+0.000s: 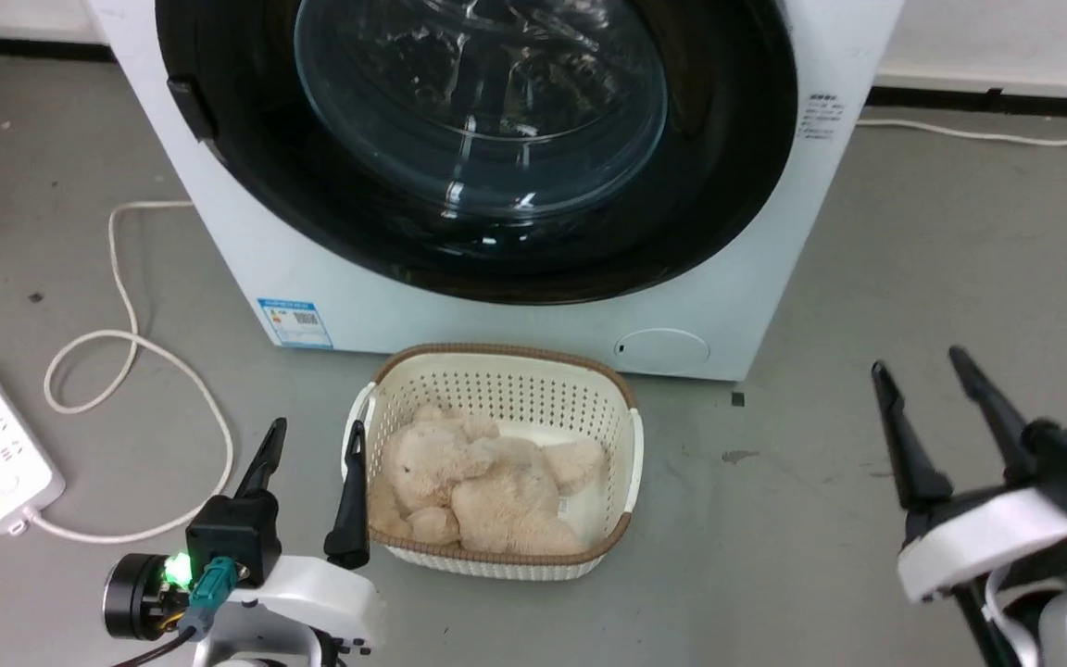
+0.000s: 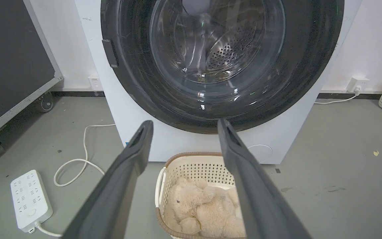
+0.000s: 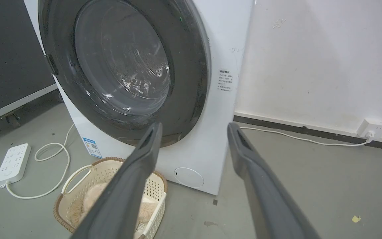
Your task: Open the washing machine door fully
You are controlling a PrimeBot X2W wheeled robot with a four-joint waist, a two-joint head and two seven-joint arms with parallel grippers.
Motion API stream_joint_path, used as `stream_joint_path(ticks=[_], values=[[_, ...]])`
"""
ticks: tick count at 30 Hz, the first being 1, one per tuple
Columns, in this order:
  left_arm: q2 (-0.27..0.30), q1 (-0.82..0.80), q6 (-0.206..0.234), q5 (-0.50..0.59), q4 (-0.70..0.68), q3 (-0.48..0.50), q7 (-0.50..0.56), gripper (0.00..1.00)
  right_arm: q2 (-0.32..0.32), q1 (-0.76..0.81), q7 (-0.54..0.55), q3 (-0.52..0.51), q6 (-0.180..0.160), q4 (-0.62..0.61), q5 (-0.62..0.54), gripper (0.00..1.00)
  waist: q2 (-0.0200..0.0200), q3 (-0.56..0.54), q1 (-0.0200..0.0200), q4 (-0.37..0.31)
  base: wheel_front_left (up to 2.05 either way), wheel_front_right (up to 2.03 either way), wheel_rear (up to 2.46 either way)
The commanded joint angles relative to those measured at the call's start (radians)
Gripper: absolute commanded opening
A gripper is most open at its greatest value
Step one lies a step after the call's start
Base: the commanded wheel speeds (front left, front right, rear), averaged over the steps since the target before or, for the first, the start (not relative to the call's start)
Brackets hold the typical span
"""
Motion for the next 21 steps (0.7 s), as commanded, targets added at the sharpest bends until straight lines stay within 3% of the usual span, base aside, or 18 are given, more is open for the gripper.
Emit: stream_joint_path(ticks=[1,8,9,10,21], values=[[0.0,-0.021,0.009,-0.008,-0.006,-0.004,-0.011,1.0,-0.014,-0.035,0.007,-0.008,0.0,-0.008,0.02,1.0,0.0,0.013,-0.0002,0.008,0.0,0.0,0.0],[0.0,-0.039,0.015,-0.022,-0.01,-0.018,-0.025,1.0,-0.03,-0.129,0.04,-0.046,0.0,0.008,0.085,1.0,0.0,0.048,-0.0002,0.028,0.0,0.0,0.0],[0.0,-0.041,0.016,-0.024,-0.011,-0.02,-0.027,1.0,-0.032,-0.144,0.047,-0.052,0.0,0.013,0.095,0.45,0.0,0.052,-0.0002,0.031,0.0,0.0,0.0],[0.0,-0.044,0.017,-0.026,-0.012,-0.022,-0.029,1.0,-0.033,-0.159,0.053,-0.057,0.0,0.018,0.105,0.0,0.0,0.058,-0.0002,0.033,0.0,0.0,0.0],[0.0,-0.069,0.027,-0.045,-0.021,-0.034,-0.052,1.0,-0.037,-0.345,0.129,-0.113,0.0,0.102,0.224,0.0,0.0,0.113,-0.0002,0.06,0.0,0.0,0.0]])
